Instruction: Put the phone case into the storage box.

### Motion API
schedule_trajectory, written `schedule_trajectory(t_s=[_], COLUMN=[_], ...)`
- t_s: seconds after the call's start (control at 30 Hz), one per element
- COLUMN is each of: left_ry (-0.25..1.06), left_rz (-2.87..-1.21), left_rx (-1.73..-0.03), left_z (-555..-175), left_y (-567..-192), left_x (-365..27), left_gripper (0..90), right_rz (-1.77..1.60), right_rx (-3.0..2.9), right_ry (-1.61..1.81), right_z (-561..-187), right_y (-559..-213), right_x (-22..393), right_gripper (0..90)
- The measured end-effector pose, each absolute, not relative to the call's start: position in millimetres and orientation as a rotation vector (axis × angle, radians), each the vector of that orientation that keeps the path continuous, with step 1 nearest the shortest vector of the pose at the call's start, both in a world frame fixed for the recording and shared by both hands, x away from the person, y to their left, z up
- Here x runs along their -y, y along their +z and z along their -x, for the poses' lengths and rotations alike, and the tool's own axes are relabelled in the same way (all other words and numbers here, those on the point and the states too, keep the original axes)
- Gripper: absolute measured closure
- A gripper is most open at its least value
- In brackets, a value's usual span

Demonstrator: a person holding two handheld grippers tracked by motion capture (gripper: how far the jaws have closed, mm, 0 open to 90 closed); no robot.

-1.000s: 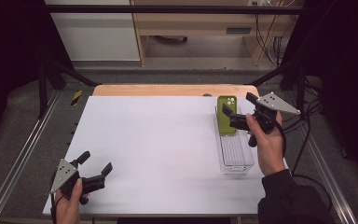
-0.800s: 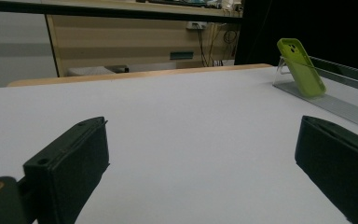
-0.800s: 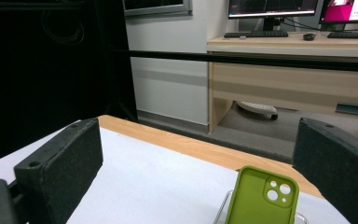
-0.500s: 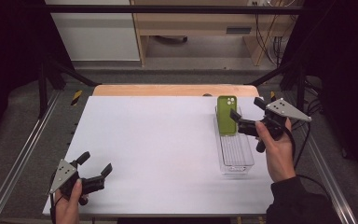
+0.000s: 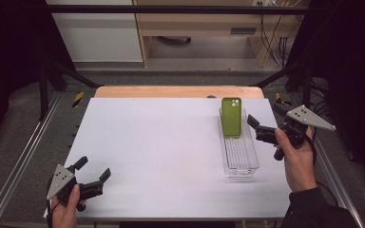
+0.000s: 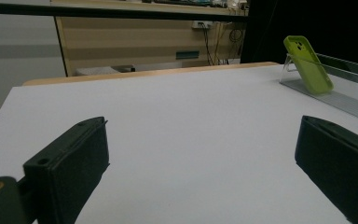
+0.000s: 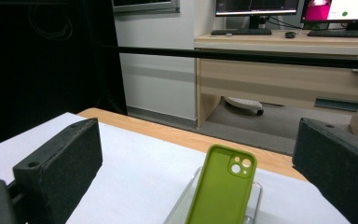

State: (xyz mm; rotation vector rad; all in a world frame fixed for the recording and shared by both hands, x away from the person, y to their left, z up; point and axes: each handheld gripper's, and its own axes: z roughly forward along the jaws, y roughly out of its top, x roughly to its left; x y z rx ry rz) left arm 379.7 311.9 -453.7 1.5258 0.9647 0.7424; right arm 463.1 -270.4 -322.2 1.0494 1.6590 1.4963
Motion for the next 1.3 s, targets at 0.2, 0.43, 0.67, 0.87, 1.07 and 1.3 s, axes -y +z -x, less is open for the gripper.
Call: schedule_trajectory(t_s=[0.2, 0.43, 0.67, 0.87, 1.07, 1.3], left_ry=[0.742, 0.74, 0.74, 0.74, 0.739, 0.735], left_rz=[-1.525, -1.518, -1.526, -1.525, -1.525, -1.523], left_rx=[-0.966, -0.969, -0.962, -0.962, -0.96, -0.959], left_z=[-379.5, -379.5, -379.4, -379.3, -379.2, -379.1], left_y=[-453.8, -453.7, -453.7, -453.6, -453.6, -453.5], left_x=[-312.5, -313.4, -312.6, -312.4, -311.8, -311.6], left_gripper=[2.3, 2.3, 2.3, 2.3, 2.3, 2.3], right_rz=[-1.055, -1.058, -1.058, -1.047, -1.007, -0.985], right_rx=[-1.652, -1.651, -1.655, -1.651, -1.646, -1.627], right_ry=[1.491, 1.479, 1.462, 1.459, 1.451, 1.457], right_z=[-457.5, -451.0, -443.5, -437.6, -431.0, -424.5], right_y=[-325.2, -330.2, -335.2, -342.2, -353.8, -370.9], right_x=[278.6, 284.7, 289.5, 293.5, 295.8, 298.2], right_gripper=[2.0, 2.1, 2.0, 2.4, 3.2, 3.2])
